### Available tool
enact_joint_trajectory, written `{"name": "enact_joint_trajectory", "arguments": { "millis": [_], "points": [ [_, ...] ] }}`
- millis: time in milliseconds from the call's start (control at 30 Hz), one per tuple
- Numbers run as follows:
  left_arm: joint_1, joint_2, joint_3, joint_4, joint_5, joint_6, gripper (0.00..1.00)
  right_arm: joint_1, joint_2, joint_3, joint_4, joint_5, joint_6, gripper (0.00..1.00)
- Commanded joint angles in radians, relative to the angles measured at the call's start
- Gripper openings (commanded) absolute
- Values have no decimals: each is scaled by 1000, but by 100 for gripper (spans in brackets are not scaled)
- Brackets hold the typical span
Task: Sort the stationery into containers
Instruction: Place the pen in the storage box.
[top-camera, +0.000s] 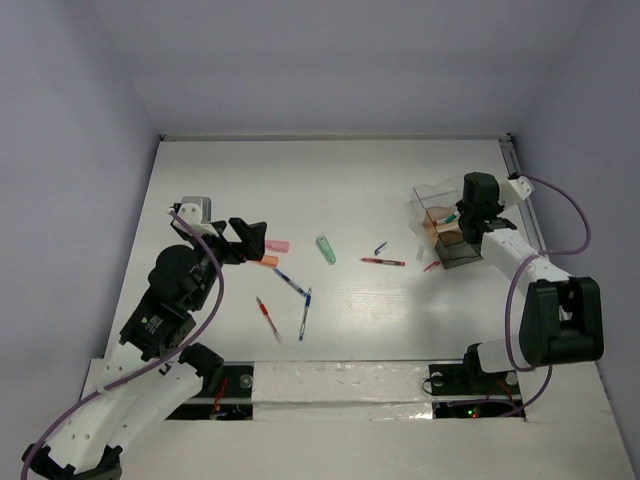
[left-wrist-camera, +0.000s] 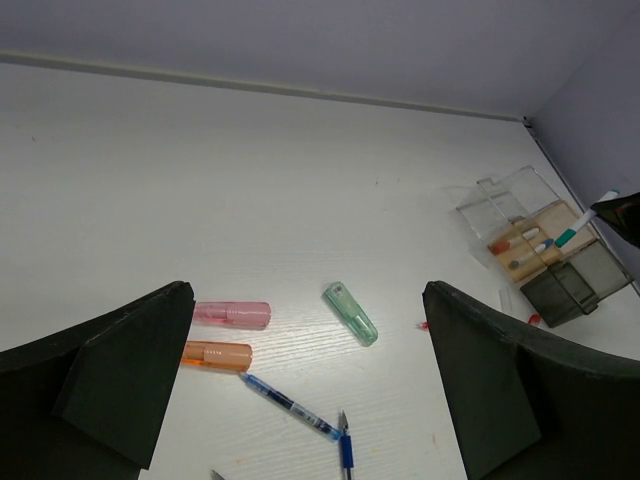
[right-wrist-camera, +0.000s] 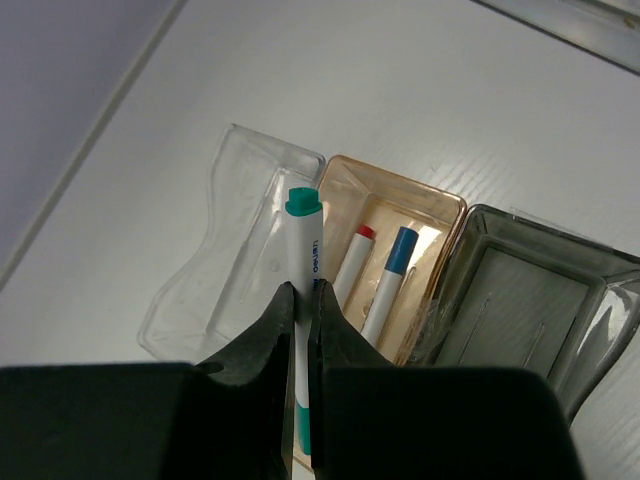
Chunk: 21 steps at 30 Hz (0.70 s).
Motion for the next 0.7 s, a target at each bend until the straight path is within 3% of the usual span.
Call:
{"name": "enact_joint_trajectory", "arguments": {
  "millis": [0,200,433,567,667],
  "points": [
    [-4,6,-4,48,-3,14,99,-5,43,30,68,2,22,0],
    [-4,6,-4,48,-3,14,99,-5,80,12,82,-59,56,0],
    [-4,2,-5,48,4,14,99,-5,54,38,60,-99,3,52],
    [-4,-2,-5,48,4,14,99,-5,11,64,36,-171,-95,56],
    [-4,2,-4,41,-3,12,99,6,6,112,47,-417,-258,52]
  ]
}}
